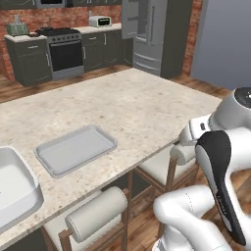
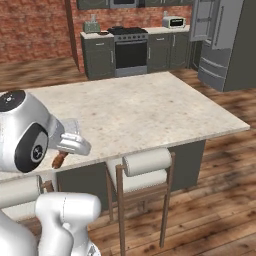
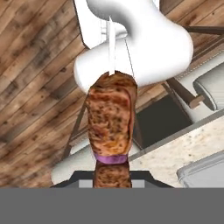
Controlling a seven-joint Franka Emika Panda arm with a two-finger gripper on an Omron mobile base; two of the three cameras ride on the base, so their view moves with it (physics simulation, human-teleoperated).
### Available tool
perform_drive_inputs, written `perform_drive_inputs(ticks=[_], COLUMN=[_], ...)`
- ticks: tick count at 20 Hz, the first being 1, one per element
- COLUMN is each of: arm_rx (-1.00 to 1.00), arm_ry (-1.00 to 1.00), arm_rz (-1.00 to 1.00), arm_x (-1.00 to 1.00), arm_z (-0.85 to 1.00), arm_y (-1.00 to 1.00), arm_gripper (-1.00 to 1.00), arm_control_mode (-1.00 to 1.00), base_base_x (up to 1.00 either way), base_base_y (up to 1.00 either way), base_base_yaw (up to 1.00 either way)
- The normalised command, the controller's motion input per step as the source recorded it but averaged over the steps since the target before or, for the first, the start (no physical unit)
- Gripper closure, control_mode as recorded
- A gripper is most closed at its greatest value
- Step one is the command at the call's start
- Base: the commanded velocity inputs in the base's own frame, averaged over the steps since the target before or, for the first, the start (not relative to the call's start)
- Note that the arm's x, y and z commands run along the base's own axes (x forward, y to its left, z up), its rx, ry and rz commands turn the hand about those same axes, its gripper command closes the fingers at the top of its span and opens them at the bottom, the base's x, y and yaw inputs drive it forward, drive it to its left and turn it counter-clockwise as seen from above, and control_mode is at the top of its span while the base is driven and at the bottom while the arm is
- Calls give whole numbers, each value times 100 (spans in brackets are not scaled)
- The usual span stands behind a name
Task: Place the cold items (mushroom and lime) from the fridge in one tupperware on the dining counter. Place the warm items (kebab skewer and hot dog) in the stove area in another tupperware.
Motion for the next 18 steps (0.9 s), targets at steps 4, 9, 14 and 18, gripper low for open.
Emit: perform_drive_inputs(ticks=[4, 9, 14, 18], arm_rx=[0, 0, 0, 1], arm_ry=[0, 6, 10, -1], arm_rz=[8, 12, 14, 19], arm_x=[46, 92, 99, 69], arm_z=[68, 21, -28, -83], arm_y=[53, 75, 100, 93], arm_gripper=[100, 100, 100, 100], arm_control_mode=[-100, -100, -100, -100], base_base_x=[0, 0, 0, 0], base_base_y=[0, 0, 0, 0], base_base_yaw=[0, 0, 0, 0])
